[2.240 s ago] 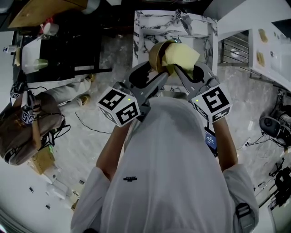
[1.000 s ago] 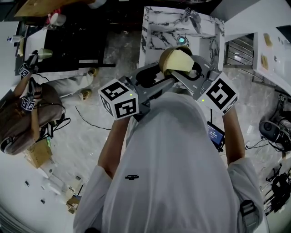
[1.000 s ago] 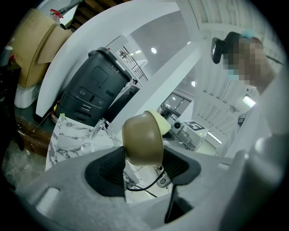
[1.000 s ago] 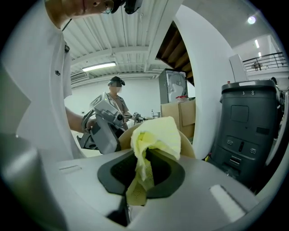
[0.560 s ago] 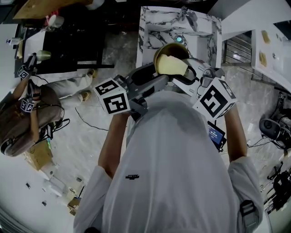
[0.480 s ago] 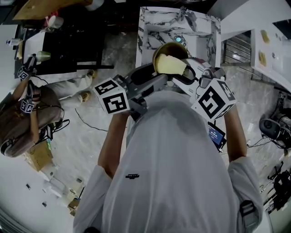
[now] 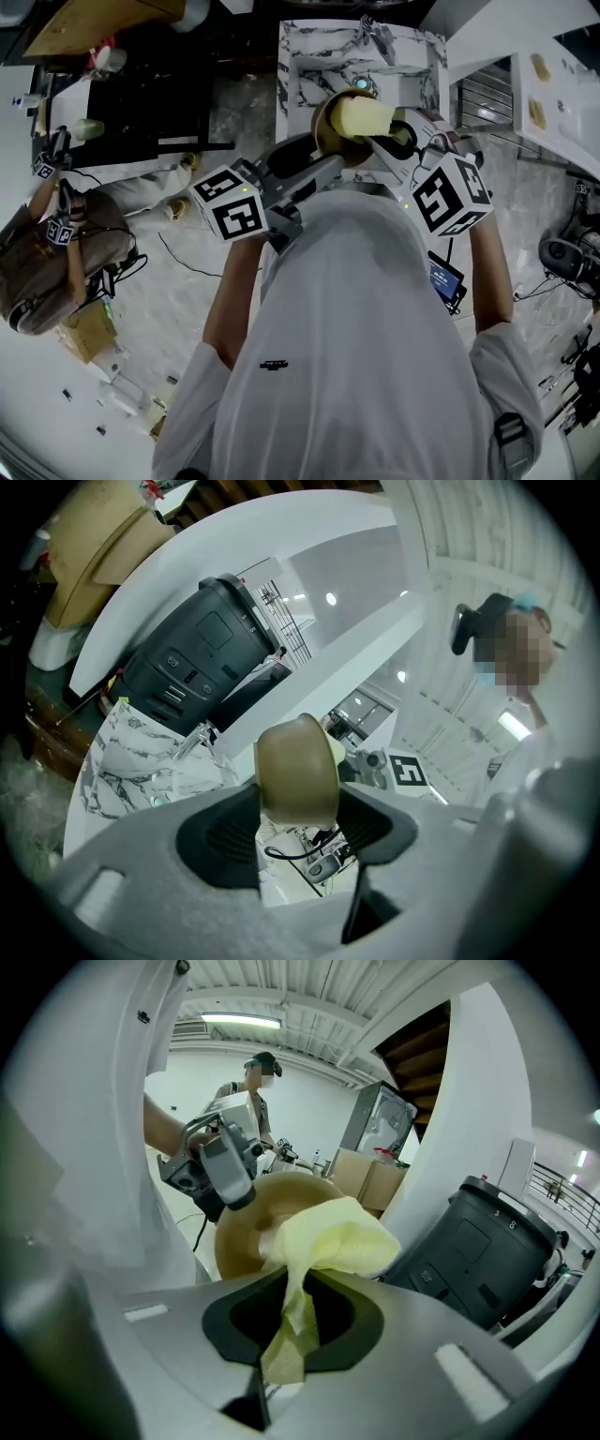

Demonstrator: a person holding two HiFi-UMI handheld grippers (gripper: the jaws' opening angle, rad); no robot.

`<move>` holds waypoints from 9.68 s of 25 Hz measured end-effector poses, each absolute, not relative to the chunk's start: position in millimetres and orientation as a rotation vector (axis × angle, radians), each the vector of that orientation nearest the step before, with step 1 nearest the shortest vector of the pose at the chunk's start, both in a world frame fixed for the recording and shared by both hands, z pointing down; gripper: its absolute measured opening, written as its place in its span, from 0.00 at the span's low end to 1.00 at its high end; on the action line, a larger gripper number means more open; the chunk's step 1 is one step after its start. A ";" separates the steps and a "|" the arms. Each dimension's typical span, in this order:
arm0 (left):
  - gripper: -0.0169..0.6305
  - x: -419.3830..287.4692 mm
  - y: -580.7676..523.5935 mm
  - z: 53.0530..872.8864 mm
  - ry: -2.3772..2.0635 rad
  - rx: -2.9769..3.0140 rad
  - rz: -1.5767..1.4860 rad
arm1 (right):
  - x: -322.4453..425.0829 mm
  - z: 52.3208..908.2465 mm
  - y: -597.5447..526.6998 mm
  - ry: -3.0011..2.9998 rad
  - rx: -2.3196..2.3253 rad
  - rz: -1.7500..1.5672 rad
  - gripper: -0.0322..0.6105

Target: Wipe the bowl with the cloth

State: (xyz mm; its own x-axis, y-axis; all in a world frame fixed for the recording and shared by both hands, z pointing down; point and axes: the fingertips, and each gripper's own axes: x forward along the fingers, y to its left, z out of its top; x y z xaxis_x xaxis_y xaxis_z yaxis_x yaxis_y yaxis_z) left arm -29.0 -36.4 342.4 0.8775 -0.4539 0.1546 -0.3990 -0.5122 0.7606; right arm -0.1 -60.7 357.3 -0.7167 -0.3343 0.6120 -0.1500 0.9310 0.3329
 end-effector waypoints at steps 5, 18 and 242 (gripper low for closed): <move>0.42 -23.6 -36.0 343.3 -0.602 2.172 -0.073 | 0.1 350.3 -75.0 -2.397 0.424 -0.304 0.11; 0.42 -28.9 -38.8 341.7 -0.582 2.184 -0.066 | -35.3 336.7 -61.4 -2.523 0.248 -0.396 0.11; 0.42 -54.8 -98.1 332.3 -0.994 2.168 -0.172 | 58.5 345.7 -141.1 -2.675 1.092 0.295 0.11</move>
State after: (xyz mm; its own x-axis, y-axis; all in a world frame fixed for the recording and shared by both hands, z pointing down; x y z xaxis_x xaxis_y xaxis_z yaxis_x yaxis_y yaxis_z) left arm -54.8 -98.1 332.3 0.6920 -0.7014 0.1708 -0.6033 -0.4320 0.6703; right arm 58.5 -141.1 345.7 -0.6935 -0.6588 0.2916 -0.7065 0.7011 -0.0961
